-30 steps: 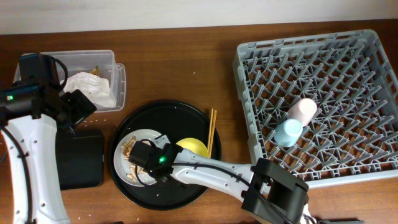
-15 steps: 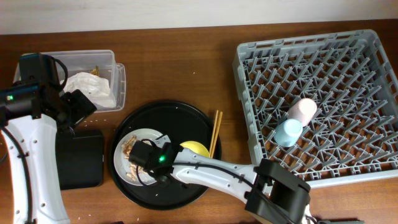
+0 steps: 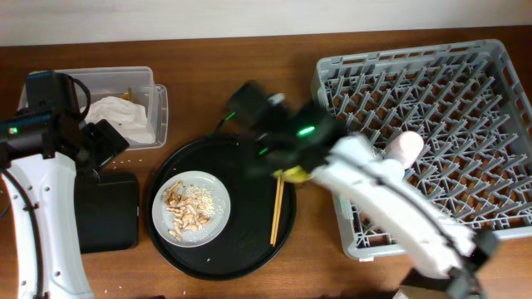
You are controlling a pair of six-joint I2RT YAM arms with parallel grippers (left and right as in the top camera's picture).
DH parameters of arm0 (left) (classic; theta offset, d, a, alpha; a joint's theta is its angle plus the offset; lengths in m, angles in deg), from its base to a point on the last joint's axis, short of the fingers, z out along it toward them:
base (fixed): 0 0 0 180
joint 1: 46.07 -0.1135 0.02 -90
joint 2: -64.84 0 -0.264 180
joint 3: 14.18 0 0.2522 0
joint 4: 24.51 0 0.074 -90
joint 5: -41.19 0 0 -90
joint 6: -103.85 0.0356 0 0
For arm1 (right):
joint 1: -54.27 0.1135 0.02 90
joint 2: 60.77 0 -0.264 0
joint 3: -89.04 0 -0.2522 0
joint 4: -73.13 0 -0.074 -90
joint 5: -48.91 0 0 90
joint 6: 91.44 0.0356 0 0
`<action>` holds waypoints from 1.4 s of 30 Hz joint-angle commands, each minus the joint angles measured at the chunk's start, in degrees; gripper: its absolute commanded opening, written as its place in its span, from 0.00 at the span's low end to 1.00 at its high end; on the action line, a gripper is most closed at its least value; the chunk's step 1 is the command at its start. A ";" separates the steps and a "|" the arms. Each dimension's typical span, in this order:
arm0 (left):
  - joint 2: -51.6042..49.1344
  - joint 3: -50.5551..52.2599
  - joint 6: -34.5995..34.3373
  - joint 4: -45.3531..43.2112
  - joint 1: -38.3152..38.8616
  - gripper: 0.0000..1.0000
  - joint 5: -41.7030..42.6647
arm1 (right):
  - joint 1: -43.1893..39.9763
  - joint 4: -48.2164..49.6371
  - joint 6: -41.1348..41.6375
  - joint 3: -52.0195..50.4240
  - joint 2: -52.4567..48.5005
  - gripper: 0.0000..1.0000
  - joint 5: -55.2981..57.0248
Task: Sort waste into correct bins and load items into the dishwasher rack
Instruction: 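Carry the yellow bowl to the rack's far edge and release it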
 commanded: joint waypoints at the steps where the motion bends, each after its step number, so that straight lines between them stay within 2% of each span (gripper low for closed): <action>1: 0.48 0.07 -0.72 -0.11 -0.13 0.99 -0.63 | -11.72 -2.78 -2.38 1.95 5.49 0.04 -2.21; 7: 0.48 0.04 -0.72 -0.11 -0.13 0.99 -0.63 | -34.34 -5.16 -21.33 1.66 5.11 0.04 -24.74; 13: 0.48 0.07 -0.72 -0.11 -0.13 0.99 -0.63 | -48.22 -3.65 -39.87 1.55 2.32 0.04 -48.83; 17: 0.48 0.04 -0.72 -0.11 -0.13 0.99 -0.63 | -53.07 -2.86 -40.68 1.55 1.18 0.04 -51.93; 21: 0.48 0.07 -0.72 -0.11 -0.13 0.99 -0.63 | -60.00 2.82 -40.74 1.55 0.28 0.04 -54.29; 25: 0.48 0.07 -0.72 -0.11 -0.13 0.99 -0.63 | -63.54 7.06 -43.76 1.53 -0.42 0.04 -56.43; 34: 0.48 0.04 -0.72 -0.11 -0.13 0.99 -0.63 | -64.50 13.53 -43.67 1.53 -12.76 0.04 -60.72; 40: 0.48 0.07 -0.72 -0.11 -0.13 0.99 -0.63 | -64.52 17.94 -43.71 1.53 -21.79 0.04 -71.95; 42: 0.48 0.07 -0.72 -0.11 -0.13 0.99 -0.63 | -64.59 17.94 -43.91 1.53 -22.95 0.04 -72.41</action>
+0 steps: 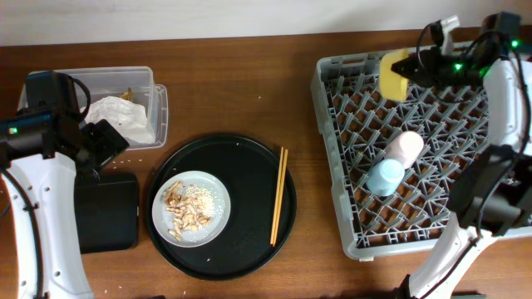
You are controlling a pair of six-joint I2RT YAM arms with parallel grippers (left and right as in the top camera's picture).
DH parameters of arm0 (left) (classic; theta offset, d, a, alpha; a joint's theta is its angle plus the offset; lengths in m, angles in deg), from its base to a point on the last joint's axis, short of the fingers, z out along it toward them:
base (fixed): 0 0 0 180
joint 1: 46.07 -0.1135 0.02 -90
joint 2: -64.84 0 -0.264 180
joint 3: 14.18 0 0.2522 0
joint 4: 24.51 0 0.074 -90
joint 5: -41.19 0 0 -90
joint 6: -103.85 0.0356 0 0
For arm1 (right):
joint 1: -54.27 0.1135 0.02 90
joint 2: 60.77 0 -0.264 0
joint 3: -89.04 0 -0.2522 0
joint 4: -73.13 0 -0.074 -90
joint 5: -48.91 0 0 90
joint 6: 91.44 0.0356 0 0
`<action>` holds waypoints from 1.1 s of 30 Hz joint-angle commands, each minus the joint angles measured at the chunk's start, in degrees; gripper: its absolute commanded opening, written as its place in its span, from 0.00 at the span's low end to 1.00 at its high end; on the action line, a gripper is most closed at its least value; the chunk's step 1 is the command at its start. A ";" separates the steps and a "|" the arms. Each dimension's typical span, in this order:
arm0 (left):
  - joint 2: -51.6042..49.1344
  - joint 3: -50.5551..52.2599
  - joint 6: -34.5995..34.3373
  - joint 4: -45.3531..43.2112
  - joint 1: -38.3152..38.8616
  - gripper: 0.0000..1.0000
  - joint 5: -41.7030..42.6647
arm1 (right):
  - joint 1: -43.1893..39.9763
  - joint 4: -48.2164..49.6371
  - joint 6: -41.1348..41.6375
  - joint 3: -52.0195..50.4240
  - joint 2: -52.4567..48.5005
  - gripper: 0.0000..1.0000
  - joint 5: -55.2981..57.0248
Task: Sort waste into correct bins and load items into the dishwasher rack
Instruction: 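Carry the yellow bowl to the rack's far edge and release it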
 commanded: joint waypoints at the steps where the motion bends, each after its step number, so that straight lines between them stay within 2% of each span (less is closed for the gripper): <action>1: 0.48 0.07 -0.72 -0.11 -0.13 0.99 -0.63 | -0.66 0.24 -1.33 0.22 -1.31 0.04 -6.82; 12: 0.48 0.04 -0.72 -0.11 -0.13 0.99 -0.63 | -7.34 -3.52 -2.16 -2.62 -3.26 0.07 -7.58; 15: 0.48 0.04 -0.72 -0.11 -0.13 0.99 -0.63 | -7.54 -4.81 -5.16 -2.69 -3.26 0.07 -10.47; 21: 0.48 0.07 -0.72 -0.11 -0.13 0.99 -0.63 | -7.26 -4.66 -5.16 -2.69 -3.26 0.07 -19.98; 28: 0.48 0.04 -0.72 -0.11 -0.13 0.99 -0.63 | -7.28 -5.75 -5.14 -3.85 -3.30 0.07 -11.04; 33: 0.48 0.04 -0.72 -0.11 -0.13 0.99 -0.63 | -8.74 -4.17 -5.11 -8.11 -3.30 0.08 -10.43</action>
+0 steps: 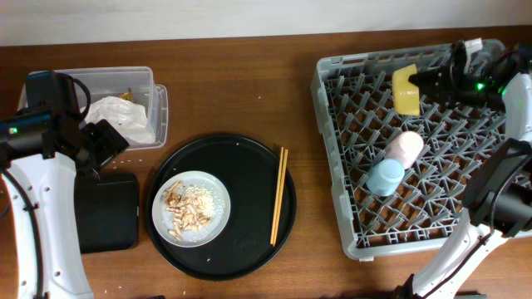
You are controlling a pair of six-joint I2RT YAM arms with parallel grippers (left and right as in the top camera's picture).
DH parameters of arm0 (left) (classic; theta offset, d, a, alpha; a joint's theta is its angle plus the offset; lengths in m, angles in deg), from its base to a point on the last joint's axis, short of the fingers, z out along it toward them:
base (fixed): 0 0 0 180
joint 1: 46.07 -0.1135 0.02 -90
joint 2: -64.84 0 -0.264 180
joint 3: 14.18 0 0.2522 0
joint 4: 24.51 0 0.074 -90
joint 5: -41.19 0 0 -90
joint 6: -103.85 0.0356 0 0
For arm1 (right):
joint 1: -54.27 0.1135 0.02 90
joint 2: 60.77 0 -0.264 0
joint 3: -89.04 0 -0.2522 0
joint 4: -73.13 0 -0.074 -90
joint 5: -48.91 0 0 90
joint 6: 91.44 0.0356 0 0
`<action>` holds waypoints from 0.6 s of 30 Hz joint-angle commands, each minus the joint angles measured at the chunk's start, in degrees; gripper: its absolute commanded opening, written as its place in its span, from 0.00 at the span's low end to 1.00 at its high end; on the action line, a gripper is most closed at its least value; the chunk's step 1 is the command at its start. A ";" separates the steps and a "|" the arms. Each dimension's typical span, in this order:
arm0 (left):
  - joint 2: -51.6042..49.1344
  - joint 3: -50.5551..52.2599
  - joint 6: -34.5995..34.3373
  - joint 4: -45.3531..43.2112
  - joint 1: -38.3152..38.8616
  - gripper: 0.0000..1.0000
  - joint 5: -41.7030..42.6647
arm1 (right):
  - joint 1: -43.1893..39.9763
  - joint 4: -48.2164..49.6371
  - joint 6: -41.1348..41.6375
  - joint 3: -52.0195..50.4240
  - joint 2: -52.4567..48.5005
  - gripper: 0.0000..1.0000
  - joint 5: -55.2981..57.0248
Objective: Sort waste into correct bins and load items into the dishwasher rack
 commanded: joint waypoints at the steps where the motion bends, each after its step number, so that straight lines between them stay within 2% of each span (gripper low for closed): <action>1: 0.48 0.07 -0.72 -0.11 -0.13 0.99 -0.63 | -1.14 0.55 -0.83 -2.71 -0.72 0.08 1.44; 5: 0.48 0.07 -0.72 -0.11 -0.13 0.99 -0.63 | -2.01 1.22 -0.57 -3.72 -0.72 0.08 -0.39; 10: 0.48 0.04 -0.72 -0.11 -0.13 0.99 -0.63 | -2.56 1.18 1.49 -3.69 -0.72 0.08 -17.03; 14: 0.48 0.04 -0.72 -0.11 -0.13 0.99 -0.63 | -2.51 1.92 3.30 -3.69 -0.72 0.08 -15.08; 18: 0.48 0.04 -0.72 -0.11 -0.13 0.99 -0.63 | -2.56 1.92 5.38 -3.72 -0.72 0.08 -6.91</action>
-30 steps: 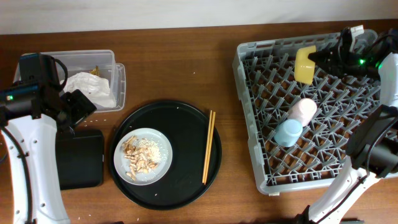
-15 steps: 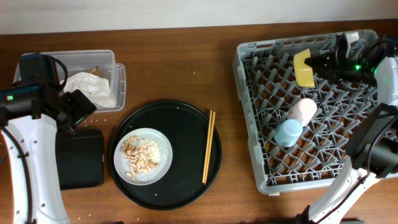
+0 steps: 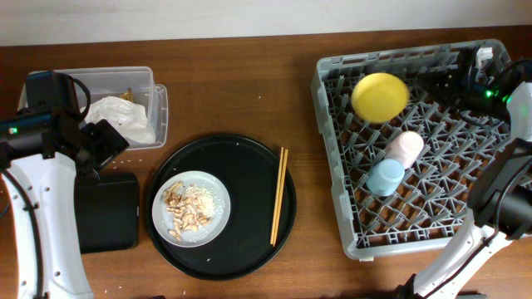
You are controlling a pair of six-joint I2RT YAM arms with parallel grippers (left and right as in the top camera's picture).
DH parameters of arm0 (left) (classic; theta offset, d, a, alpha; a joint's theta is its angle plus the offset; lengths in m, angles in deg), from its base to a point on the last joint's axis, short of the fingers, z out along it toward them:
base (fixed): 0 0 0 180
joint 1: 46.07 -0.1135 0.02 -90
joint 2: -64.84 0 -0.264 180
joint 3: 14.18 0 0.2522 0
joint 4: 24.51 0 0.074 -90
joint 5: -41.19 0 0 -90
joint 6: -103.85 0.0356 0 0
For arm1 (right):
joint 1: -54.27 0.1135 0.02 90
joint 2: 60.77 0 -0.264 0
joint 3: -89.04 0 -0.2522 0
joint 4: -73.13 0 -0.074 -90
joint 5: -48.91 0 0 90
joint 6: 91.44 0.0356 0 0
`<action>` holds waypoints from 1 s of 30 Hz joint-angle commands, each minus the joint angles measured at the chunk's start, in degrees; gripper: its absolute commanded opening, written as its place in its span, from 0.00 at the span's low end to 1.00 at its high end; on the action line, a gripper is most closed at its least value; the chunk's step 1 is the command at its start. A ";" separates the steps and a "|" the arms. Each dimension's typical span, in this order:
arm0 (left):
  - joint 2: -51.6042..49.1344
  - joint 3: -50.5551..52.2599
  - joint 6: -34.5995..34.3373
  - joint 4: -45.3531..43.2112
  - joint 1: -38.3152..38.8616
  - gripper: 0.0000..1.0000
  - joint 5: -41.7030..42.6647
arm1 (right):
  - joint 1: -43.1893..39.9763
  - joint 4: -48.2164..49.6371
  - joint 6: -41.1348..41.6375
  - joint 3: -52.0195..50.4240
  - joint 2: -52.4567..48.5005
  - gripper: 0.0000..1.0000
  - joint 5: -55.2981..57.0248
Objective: Sort waste into correct bins and load items into the dishwasher rack
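Observation:
The yellow bowl lies by itself in the far left part of the grey dishwasher rack. A pink cup and a blue cup rest in the rack's middle. My right gripper hovers over the rack's far right, a short way right of the bowl, and looks open and empty. On the black round tray sit a white plate of food scraps and a pair of chopsticks. My left gripper looks open beside the bins, holding nothing.
A clear bin with crumpled white tissue stands at the far left. A black bin stands in front of it, left of the tray. The left arm runs down the table's left edge.
The right gripper has let go of the yellow bowl and now sits further right. The bowl, held on edge before, now shows its round face in the rack. The left arm has not moved.
First the right arm was blurred over the tray with something yellow beside the chopsticks. Then it held the yellow bowl above the rack's far edge, then down among the far rows. Now the bowl rests free in the rack. The left arm stayed still.

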 commanded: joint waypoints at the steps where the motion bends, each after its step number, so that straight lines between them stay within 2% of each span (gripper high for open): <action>1: 0.48 0.07 -0.72 -0.11 -0.13 0.99 -0.63 | -0.17 0.44 2.60 -0.35 -0.61 0.08 7.34; 7: 0.48 0.04 -0.72 -0.11 -0.13 0.99 -0.63 | -0.42 -0.17 2.32 0.00 -0.42 0.08 9.53; 12: 0.48 0.07 -0.72 -0.11 -0.13 0.99 -0.63 | 2.99 -3.91 1.95 3.80 5.66 0.09 33.92; 15: 0.48 0.07 -0.72 -0.11 -0.13 0.99 -0.63 | 7.67 -5.09 2.16 7.15 11.43 0.16 44.59; 16: 0.48 0.04 -0.72 -0.11 -0.13 0.99 -0.63 | 9.42 -5.38 2.40 8.02 13.07 0.23 47.34; 18: 0.48 0.07 -0.72 -0.11 -0.13 0.99 -0.63 | 15.80 -6.45 3.78 9.49 17.44 0.51 56.70; 22: 0.48 0.07 -0.72 -0.11 -0.13 0.99 -0.63 | 26.82 -10.19 5.99 9.38 19.30 0.83 70.97; 24: 0.48 0.04 -0.72 -0.11 -0.13 0.99 -0.63 | 31.95 -11.13 8.17 8.20 18.32 0.81 77.59; 26: 0.48 0.04 -0.72 -0.11 -0.13 0.99 -0.63 | 35.23 -12.39 8.37 7.76 16.81 0.71 80.56; 29: 0.48 0.07 -0.72 -0.11 -0.13 0.99 -0.63 | 38.45 -13.81 14.49 7.74 13.99 0.56 91.10; 30: 0.48 0.07 -0.72 -0.11 -0.13 0.99 -0.63 | 39.12 -13.86 14.53 7.74 12.92 0.54 92.37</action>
